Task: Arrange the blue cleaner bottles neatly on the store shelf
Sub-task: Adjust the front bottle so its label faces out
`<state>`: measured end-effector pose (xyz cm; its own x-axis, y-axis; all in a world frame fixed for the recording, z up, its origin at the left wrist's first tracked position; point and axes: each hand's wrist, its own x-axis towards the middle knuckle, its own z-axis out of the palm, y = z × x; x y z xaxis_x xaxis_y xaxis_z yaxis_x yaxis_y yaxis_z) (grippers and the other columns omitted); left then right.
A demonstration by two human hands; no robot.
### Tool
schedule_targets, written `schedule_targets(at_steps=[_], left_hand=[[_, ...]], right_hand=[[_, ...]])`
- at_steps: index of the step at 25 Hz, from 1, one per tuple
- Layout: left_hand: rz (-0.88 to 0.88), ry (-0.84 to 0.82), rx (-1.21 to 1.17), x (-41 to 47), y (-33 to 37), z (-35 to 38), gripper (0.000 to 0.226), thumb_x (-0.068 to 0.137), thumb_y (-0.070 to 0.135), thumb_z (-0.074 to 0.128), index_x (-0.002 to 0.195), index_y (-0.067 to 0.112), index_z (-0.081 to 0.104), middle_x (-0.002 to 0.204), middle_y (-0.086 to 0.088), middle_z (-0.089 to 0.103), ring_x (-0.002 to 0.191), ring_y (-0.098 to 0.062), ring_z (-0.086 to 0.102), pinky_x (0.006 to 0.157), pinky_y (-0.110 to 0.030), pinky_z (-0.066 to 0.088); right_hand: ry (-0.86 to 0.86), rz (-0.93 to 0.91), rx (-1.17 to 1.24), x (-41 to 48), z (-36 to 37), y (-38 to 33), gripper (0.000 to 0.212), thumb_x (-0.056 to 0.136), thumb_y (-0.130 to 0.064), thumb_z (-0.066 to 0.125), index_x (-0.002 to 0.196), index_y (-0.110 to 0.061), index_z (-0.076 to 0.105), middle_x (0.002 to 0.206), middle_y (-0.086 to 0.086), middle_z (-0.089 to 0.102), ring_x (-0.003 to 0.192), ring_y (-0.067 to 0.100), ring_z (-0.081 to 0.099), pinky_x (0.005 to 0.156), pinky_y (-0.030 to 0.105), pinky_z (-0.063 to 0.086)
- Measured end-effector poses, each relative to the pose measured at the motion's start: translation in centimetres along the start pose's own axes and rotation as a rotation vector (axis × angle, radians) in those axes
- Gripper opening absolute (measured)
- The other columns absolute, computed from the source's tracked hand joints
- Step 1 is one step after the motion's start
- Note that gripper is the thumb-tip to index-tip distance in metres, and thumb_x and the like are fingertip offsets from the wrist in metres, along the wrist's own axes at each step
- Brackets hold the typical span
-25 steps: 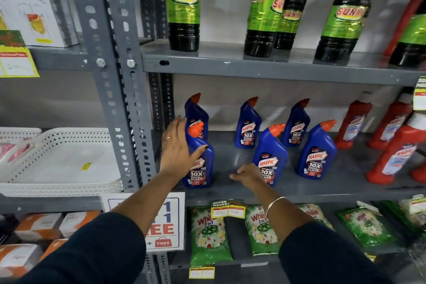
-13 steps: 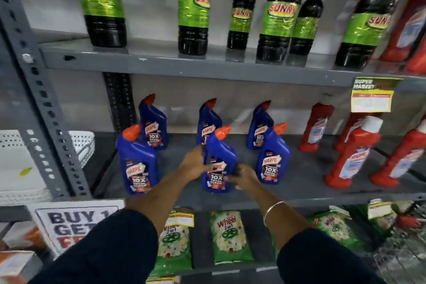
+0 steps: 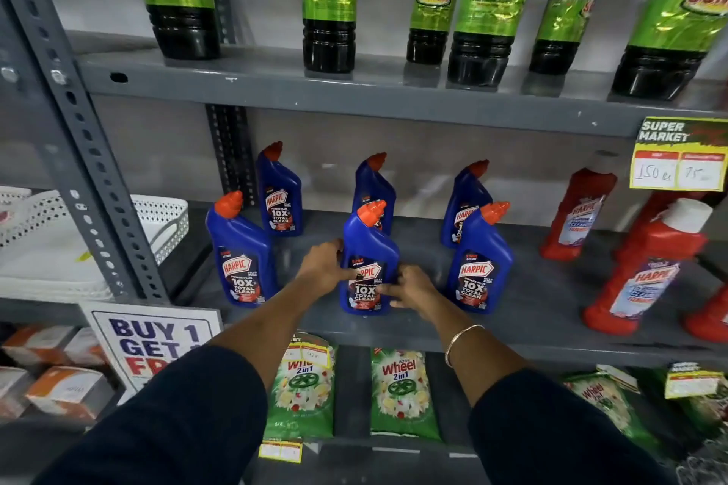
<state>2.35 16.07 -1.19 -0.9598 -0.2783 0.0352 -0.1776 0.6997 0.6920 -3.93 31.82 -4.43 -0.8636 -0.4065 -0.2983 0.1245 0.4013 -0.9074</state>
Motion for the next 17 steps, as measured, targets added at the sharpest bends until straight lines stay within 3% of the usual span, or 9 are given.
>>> schedule_targets(at_steps=[5,7,9,10,11,13,17], left_hand=[[0.033,-0.074,-0.147,-0.3,0.0,-0.6,0.057,0.073,0.023,0.073,0.121,0.011,0.046,0.111,-0.005,0.062,0.091,-0.015,0.057,0.075,-0.024,0.047],[0.039,0.022,-0.302,-0.4,0.9,-1.2,0.063,0.076,0.033,0.069,0.127,0.011,0.039,0.107,0.001,0.054,0.09,-0.014,0.054,0.068,-0.02,0.044],[0.05,0.057,-0.434,-0.1,1.6,-1.6,0.06,0.078,0.034,0.067,0.126,0.011,0.038,0.106,0.002,0.053,0.091,-0.017,0.056,0.072,-0.026,0.047],[0.053,0.007,-0.45,0.0,1.7,-1.7,0.058,0.076,0.032,0.069,0.123,0.012,0.04,0.106,0.0,0.056,0.094,-0.019,0.059,0.078,-0.03,0.05],[0.056,-0.074,-0.415,0.0,1.5,-1.5,0.056,0.075,0.029,0.071,0.121,0.013,0.044,0.109,-0.002,0.06,0.098,-0.022,0.061,0.083,-0.034,0.051],[0.058,-0.201,-0.283,-0.2,0.8,-1.2,0.051,0.075,0.018,0.072,0.119,0.009,0.049,0.114,-0.011,0.064,0.105,-0.027,0.062,0.09,-0.038,0.051],[0.082,-0.154,-0.188,-0.5,0.0,-1.1,0.039,0.077,0.006,0.067,0.113,0.002,0.052,0.115,-0.019,0.064,0.106,-0.031,0.061,0.089,-0.037,0.049]], right_hand=[[-0.01,0.035,-0.108,-0.8,-0.1,-0.2,0.053,0.075,-0.004,0.07,0.124,0.0,0.049,0.129,0.017,0.058,0.118,0.03,0.054,0.096,0.039,0.046],[0.047,0.03,-0.103,-1.4,-0.8,-0.1,0.062,0.074,0.0,0.07,0.13,0.002,0.043,0.135,0.021,0.053,0.124,0.033,0.05,0.098,0.04,0.048],[0.098,0.035,-0.017,-2.3,-1.4,-0.2,0.066,0.079,0.007,0.063,0.137,0.003,0.032,0.14,0.021,0.045,0.129,0.035,0.044,0.072,0.025,0.054],[0.105,0.025,0.034,-2.9,-1.5,-0.5,0.066,0.08,0.007,0.061,0.139,0.003,0.031,0.141,0.021,0.044,0.13,0.035,0.042,0.061,0.019,0.05],[0.108,0.004,0.054,-3.0,-1.5,-0.6,0.065,0.081,0.004,0.062,0.138,0.002,0.031,0.142,0.021,0.043,0.131,0.034,0.042,0.061,0.019,0.048],[0.101,-0.018,0.038,-3.2,-0.7,-1.3,0.058,0.081,-0.004,0.065,0.133,-0.001,0.039,0.139,0.018,0.049,0.125,0.03,0.049,0.074,0.032,0.05],[0.199,-0.042,0.012,-3.4,0.9,-2.1,0.046,0.081,-0.01,0.066,0.123,-0.002,0.049,0.127,0.019,0.059,0.114,0.031,0.058,0.078,0.041,0.053]])
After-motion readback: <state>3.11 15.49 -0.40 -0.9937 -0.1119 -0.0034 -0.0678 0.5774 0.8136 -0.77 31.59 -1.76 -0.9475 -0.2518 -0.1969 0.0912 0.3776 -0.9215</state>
